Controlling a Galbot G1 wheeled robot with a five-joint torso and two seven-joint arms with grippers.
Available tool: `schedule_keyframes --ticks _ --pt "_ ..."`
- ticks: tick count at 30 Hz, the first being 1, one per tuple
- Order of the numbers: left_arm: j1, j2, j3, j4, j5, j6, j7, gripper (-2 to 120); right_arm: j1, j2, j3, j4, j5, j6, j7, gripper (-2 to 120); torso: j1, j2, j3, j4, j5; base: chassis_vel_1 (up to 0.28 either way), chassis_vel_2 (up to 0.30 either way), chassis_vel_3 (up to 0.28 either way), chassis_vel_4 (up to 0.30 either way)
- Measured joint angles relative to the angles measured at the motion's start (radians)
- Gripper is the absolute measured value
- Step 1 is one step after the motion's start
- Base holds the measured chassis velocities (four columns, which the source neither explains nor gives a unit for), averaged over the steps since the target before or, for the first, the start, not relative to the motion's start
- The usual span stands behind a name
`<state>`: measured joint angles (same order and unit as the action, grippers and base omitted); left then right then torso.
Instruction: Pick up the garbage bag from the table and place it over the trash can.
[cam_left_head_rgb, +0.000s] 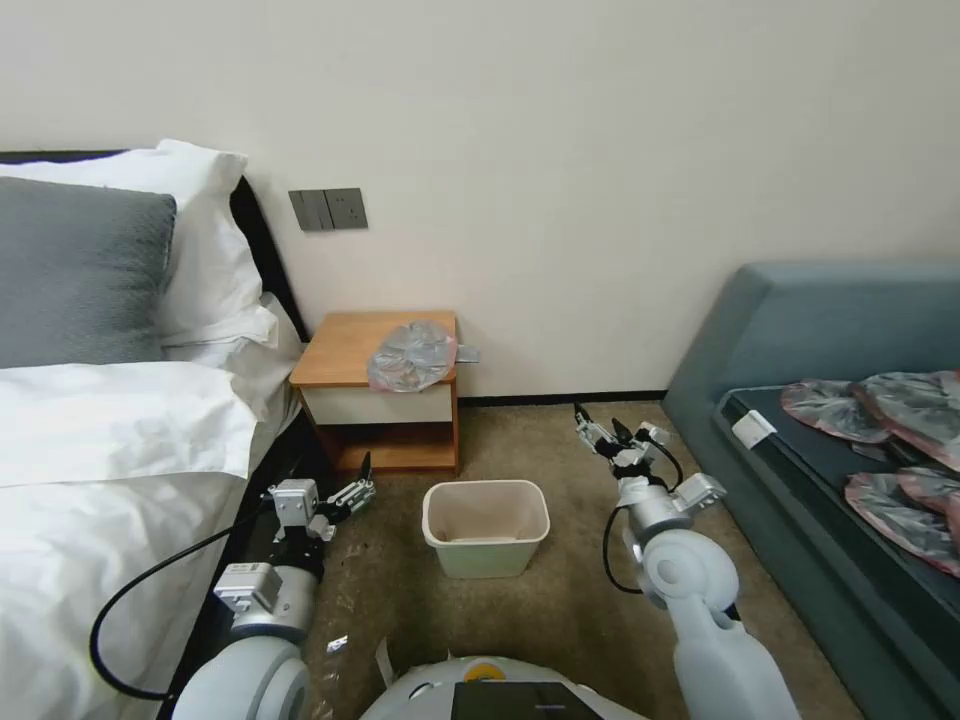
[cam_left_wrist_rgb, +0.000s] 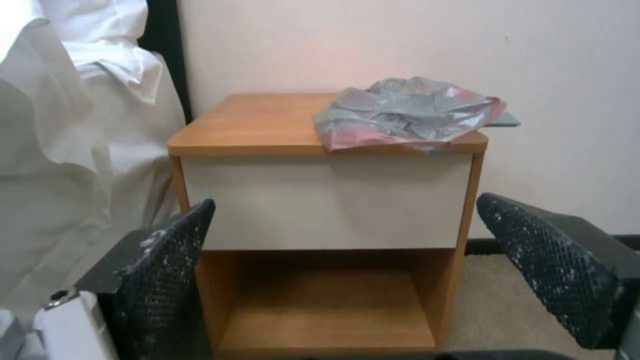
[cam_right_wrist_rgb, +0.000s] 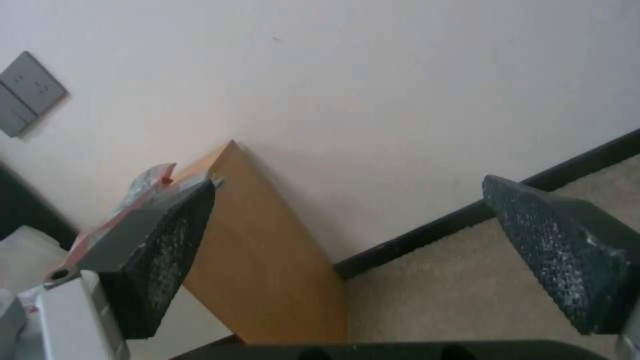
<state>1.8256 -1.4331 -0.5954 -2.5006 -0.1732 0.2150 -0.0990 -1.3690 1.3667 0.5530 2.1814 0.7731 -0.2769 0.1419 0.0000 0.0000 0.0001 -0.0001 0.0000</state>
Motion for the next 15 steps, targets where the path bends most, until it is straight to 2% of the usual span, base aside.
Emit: schedule_keyframes --ticks 4,15 --pt "0.033 -0.023 -0.006 0.0 0.0 -0.016 -0.001 100 0.023 0.001 -0.019 -0.012 0.023 -0.007 0.004 100 0.0 0.0 0.0 0.0003 0.0 0.0 0.0 0.0 0.0" --pt "0.047 -0.033 -0.007 0.0 0.001 -0.023 -0.001 100 0.103 -0.024 -0.042 -0.066 0.115 -0.009 0.015 100 0.0 0.0 0.0 0.0001 0.0 0.0 0.0 0.0 0.0"
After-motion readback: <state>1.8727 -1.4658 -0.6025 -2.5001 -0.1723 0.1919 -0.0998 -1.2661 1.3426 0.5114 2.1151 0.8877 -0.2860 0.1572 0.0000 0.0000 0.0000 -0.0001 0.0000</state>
